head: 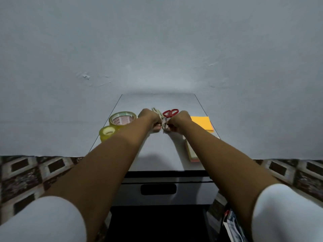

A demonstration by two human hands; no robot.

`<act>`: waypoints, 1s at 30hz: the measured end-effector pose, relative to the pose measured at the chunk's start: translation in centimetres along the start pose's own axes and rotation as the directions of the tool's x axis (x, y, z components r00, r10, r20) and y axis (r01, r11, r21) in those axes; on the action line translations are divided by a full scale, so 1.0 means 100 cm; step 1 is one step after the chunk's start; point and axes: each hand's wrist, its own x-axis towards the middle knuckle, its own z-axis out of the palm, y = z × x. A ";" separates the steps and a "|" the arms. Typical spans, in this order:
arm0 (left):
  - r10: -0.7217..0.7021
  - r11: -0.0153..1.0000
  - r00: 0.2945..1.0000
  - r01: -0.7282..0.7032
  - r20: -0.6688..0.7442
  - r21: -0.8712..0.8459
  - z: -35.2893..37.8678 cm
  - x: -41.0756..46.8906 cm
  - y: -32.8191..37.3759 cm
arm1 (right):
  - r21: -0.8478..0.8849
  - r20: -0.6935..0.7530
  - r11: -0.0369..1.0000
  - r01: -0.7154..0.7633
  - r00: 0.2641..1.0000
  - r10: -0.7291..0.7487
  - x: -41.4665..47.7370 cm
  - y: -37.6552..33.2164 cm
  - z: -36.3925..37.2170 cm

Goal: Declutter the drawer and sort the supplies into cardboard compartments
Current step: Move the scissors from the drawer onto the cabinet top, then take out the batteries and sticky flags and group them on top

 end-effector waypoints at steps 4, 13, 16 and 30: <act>0.031 0.999 0.998 -0.030 -0.046 0.017 0.003 0.007 0.000 | -0.190 -0.077 0.976 0.106 0.990 -0.122 0.005 0.002 0.001; 0.139 0.988 0.988 -0.135 -0.060 0.079 0.002 -0.006 0.000 | -0.328 -0.083 0.916 0.230 0.959 -0.271 0.010 0.007 -0.009; 0.208 0.975 0.978 -0.207 -0.009 0.079 -0.005 -0.033 -0.006 | -0.139 0.001 0.965 0.221 0.975 -0.223 -0.015 0.011 -0.017; 0.400 0.869 0.884 -0.450 0.243 0.205 -0.050 -0.186 -0.167 | -0.108 0.396 0.963 0.249 0.899 -0.188 -0.184 0.139 -0.057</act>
